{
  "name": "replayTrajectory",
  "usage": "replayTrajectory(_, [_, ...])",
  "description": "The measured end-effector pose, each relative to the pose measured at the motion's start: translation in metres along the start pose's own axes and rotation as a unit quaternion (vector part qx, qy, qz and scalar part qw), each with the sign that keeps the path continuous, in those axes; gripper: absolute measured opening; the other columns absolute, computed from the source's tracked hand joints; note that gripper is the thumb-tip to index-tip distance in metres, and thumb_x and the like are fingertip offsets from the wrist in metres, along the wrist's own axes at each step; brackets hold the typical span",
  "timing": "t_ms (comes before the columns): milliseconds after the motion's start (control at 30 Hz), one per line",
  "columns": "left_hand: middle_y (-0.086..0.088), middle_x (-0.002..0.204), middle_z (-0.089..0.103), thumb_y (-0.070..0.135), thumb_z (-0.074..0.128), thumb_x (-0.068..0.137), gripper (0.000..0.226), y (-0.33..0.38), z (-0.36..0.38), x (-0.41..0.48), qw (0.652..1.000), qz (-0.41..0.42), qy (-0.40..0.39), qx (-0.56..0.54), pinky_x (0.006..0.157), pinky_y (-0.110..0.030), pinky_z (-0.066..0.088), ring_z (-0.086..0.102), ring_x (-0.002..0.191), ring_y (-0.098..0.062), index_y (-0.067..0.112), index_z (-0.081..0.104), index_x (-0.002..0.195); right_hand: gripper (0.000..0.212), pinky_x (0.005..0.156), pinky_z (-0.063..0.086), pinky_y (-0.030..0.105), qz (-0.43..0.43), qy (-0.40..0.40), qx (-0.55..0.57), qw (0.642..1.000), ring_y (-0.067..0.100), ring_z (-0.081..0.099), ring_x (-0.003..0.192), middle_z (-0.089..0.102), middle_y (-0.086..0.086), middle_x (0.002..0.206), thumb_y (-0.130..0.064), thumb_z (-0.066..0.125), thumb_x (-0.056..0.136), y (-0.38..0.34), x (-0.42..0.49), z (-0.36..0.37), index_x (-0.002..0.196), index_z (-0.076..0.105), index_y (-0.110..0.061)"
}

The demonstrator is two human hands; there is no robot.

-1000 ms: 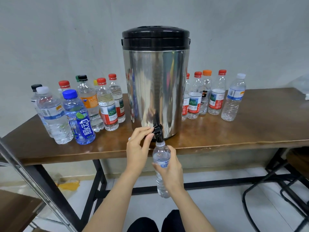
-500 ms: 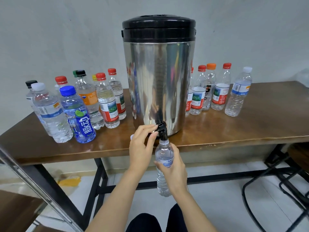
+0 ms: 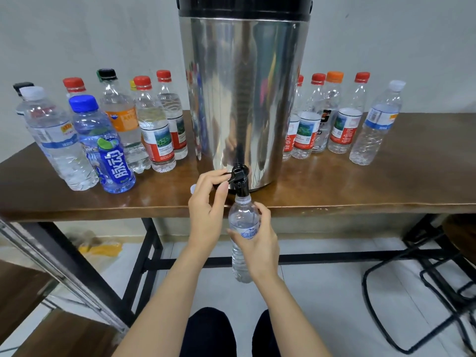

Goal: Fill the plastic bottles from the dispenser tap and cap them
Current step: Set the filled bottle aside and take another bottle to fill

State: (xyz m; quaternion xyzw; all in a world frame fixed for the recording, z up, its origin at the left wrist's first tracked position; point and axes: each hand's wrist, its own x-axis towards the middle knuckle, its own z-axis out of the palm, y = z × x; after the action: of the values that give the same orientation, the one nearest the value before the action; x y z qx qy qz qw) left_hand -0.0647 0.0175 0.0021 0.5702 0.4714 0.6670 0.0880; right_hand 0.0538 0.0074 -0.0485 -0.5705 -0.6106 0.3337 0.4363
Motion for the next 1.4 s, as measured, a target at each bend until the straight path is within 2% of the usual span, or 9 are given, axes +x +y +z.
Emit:
replayTrajectory(233, [0.022,0.116,0.061,0.021,0.051,0.099,0.018,-0.0054,-0.0004,0.0013,1.0,0.002,-0.005,-0.007,0.101,-0.06,0.041,0.058,0.118,-0.018,0.019,0.067,0.108,0.075,0.081,0.051,0.033,-0.001,0.021,-0.017,1.0,0.009,0.06,0.103,0.062,-0.019,0.119,-0.043,0.084,0.071,-0.0003,0.0,0.0044,0.13,0.037,-0.044])
replayTrajectory(467, [0.015,0.116,0.061,0.008,0.053,0.099,0.017,-0.0037,-0.0003,0.0014,1.0,0.004,-0.009,-0.019,0.102,-0.046,0.046,0.059,0.116,-0.014,0.013,0.067,0.107,0.076,0.085,0.053,0.036,-0.019,0.034,-0.009,0.999,0.008,0.058,0.107,0.058,-0.018,0.124,-0.039,0.084,0.072,-0.0008,-0.0023,0.0066,0.134,0.04,-0.04])
replayTrajectory(600, [0.022,0.115,0.06,0.012,0.053,0.099,0.017,-0.0033,0.0016,0.0006,1.0,0.003,-0.001,-0.021,0.101,-0.048,0.046,0.059,0.116,-0.014,0.015,0.067,0.107,0.077,0.082,0.052,0.033,-0.036,0.03,-0.018,0.999,0.009,0.054,0.11,0.046,-0.013,0.13,-0.038,0.083,0.074,-0.0002,-0.0007,0.0054,0.138,0.041,-0.035])
replayTrajectory(900, [0.02,0.115,0.061,0.011,0.052,0.099,0.017,-0.0004,0.0012,0.0002,1.0,-0.005,-0.003,-0.018,0.101,-0.047,0.046,0.059,0.115,-0.013,0.014,0.067,0.107,0.079,0.08,0.051,0.03,-0.036,0.026,-0.013,0.999,0.008,0.054,0.109,0.046,-0.013,0.13,-0.037,0.084,0.074,0.0015,0.0002,0.004,0.14,0.04,-0.035])
replayTrajectory(1000, [0.024,0.115,0.061,0.018,0.052,0.1,0.018,-0.0014,0.0009,0.0009,1.0,0.0,-0.004,-0.015,0.102,-0.05,0.045,0.058,0.117,-0.015,0.016,0.067,0.108,0.079,0.08,0.05,0.029,-0.036,0.028,-0.01,0.999,0.008,0.054,0.109,0.046,-0.012,0.131,-0.037,0.083,0.074,0.0014,0.0004,0.0045,0.141,0.04,-0.034])
replayTrajectory(1200, [0.014,0.115,0.061,0.011,0.052,0.099,0.018,0.0016,0.0005,0.0004,1.0,-0.011,-0.004,-0.016,0.1,-0.024,0.043,0.058,0.115,-0.009,0.01,0.068,0.107,0.077,0.087,0.051,0.032,-0.036,0.035,0.012,0.999,0.007,0.054,0.115,0.052,-0.015,0.13,-0.035,0.083,0.074,0.0031,-0.0001,0.0078,0.139,0.041,-0.036])
replayTrajectory(1400, [0.015,0.115,0.061,0.009,0.052,0.099,0.018,0.0023,0.0011,0.0006,1.0,-0.007,-0.002,-0.013,0.099,-0.023,0.044,0.058,0.114,-0.009,0.007,0.068,0.107,0.076,0.089,0.052,0.037,-0.032,0.038,0.015,0.999,0.007,0.054,0.116,0.052,-0.018,0.131,-0.035,0.083,0.074,0.003,0.0002,0.0077,0.138,0.041,-0.038])
